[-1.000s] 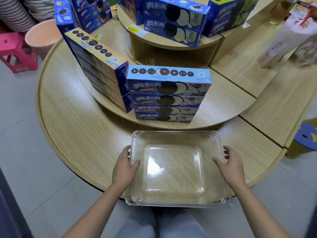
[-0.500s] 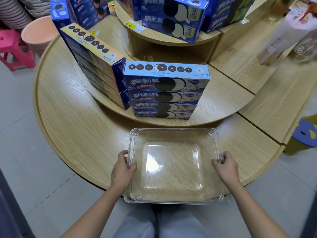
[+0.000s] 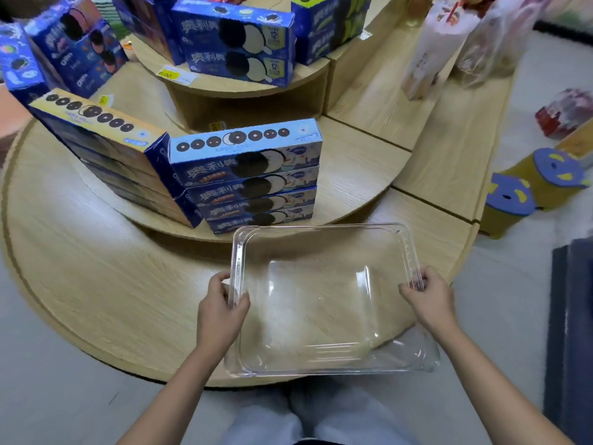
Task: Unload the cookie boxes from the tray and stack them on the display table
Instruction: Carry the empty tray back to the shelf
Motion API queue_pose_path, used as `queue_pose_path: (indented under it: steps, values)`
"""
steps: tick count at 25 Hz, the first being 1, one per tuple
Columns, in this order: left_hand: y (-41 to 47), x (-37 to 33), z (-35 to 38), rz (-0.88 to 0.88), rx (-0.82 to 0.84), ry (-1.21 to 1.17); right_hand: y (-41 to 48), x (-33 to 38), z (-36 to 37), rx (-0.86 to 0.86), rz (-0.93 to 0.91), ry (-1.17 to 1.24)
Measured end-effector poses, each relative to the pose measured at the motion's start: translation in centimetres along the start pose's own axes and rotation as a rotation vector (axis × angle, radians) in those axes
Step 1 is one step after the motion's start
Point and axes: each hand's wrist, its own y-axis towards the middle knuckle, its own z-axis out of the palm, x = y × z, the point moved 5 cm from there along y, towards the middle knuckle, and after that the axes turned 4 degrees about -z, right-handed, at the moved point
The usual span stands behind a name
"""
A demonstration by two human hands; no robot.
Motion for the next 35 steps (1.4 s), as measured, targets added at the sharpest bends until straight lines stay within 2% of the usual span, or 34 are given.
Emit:
queue_pose_path:
  steps: [7, 13, 19, 24, 30, 35]
  values:
    - [-0.3, -4.6, 2.4, 0.219, 0.186, 0.002, -7.2, -4.6, -5.5, -0.248, 0.182, 0.083]
    - [-3.4, -9.7, 9.0, 0.417, 0.414, 0.05, -15.4, -11.4, -11.3, -0.51, 0.362, 0.136]
    - [-10.1, -16.5, 20.0, 0.624, 0.684, 0.129, -23.2, -19.1, -17.7, -0.796, 0.557, 0.188]
    - [-18.0, -22.0, 30.8, 0.708, 0.851, 0.219, -26.9, -26.2, -23.3, -0.99, 0.623, 0.312]
    - [-25.5, -27.2, 41.7, 0.784, 0.948, 0.28, -28.8, -32.2, -29.5, -1.144, 0.704, 0.256]
    - [-29.5, -31.6, 50.2, 0.889, 1.099, 0.332, -27.8, -35.7, -32.0, -1.238, 0.79, 0.26]
